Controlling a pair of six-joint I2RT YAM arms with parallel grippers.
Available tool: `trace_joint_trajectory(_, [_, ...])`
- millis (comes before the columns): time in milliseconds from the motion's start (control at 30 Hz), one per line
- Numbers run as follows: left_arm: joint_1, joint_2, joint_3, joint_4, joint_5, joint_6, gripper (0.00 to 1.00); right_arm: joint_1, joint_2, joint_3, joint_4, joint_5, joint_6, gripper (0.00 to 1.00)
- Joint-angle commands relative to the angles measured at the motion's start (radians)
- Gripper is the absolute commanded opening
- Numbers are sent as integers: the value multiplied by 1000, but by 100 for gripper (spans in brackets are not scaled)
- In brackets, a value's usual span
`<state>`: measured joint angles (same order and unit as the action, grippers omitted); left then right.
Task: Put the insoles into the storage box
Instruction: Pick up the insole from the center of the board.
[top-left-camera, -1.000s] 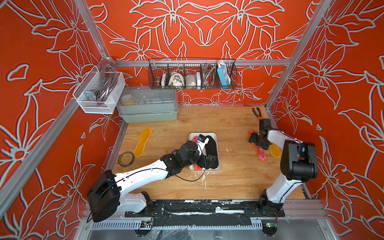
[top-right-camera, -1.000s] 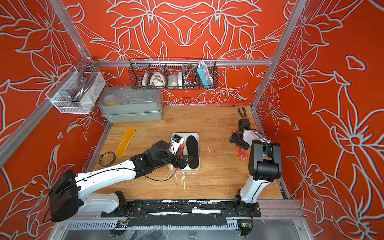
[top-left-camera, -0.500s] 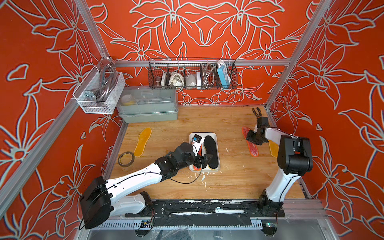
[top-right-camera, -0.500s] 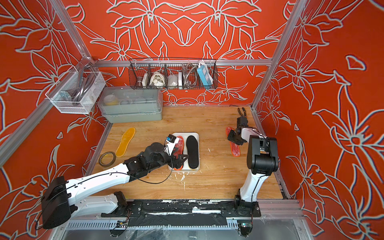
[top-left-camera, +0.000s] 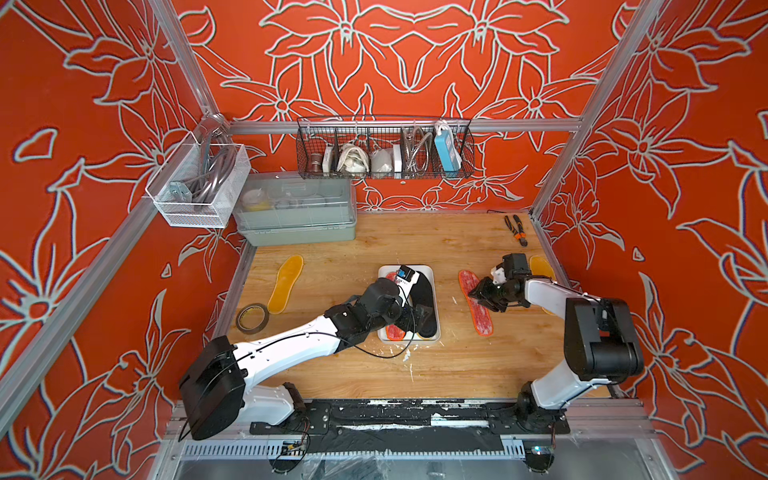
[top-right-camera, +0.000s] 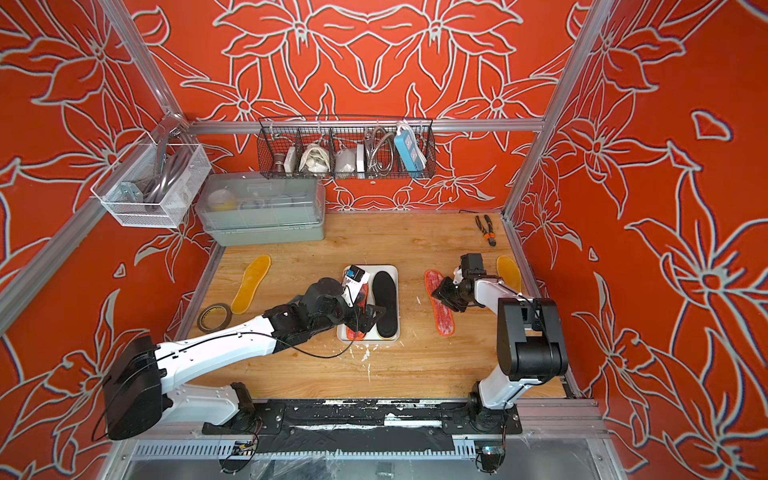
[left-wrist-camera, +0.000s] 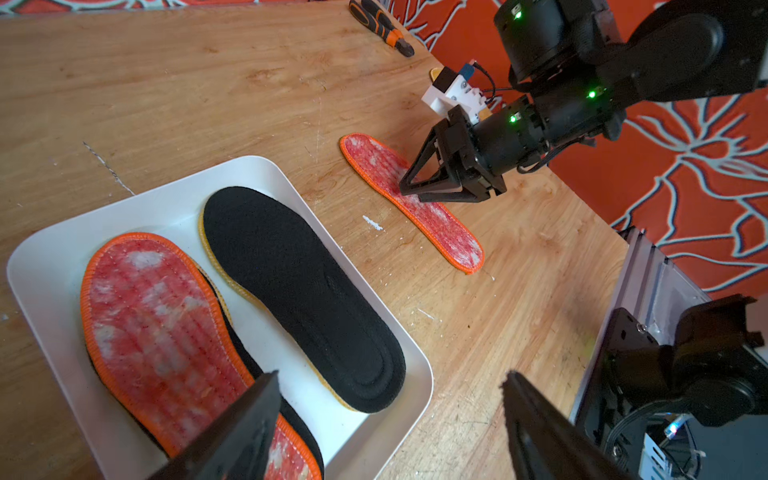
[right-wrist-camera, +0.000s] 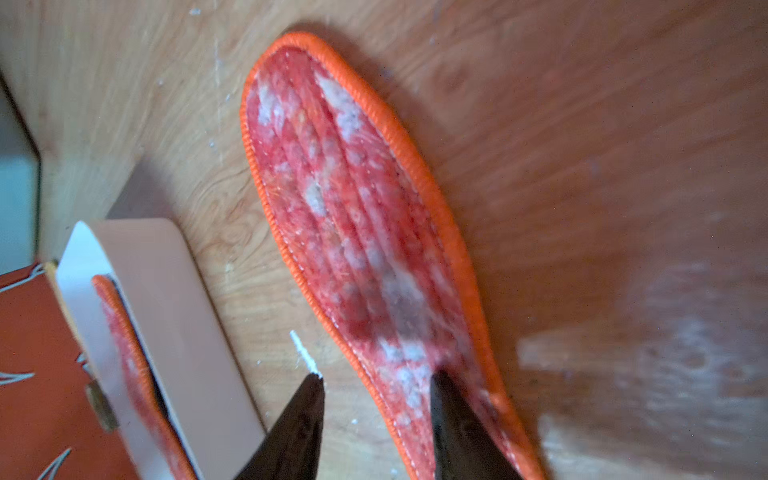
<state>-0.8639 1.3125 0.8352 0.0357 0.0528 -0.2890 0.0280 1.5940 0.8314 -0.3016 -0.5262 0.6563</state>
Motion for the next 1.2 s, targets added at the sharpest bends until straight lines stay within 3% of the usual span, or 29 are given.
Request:
trace_joint_trajectory(0, [5,-1,8,-6,34,6,84,-19,-76,4,0,-125,10,46])
trace_joint_trajectory(200, [5,-8,-8,-2,115,45,91,-21,-125,26,-135,164,-154,47])
trace_joint_trajectory(333, [6,-15,-42,15,140,58,92,-21,-76,57,-190,271,-212,47])
trace_joint_trajectory(800, [5,2,-67,30,140,66,92,45,104,138,-171,330,-221,43])
trace_joint_trajectory(867, [5,3,-70,36,137,65,92,45,123,140,-168,333,-215,34])
trace_joint_trajectory(1033, [6,-9,-82,42,118,68,90,45,116,130,-156,339,-202,0])
trace_joint_trajectory(1167, [11,-6,-81,57,117,64,87,44,77,115,-148,308,-189,0])
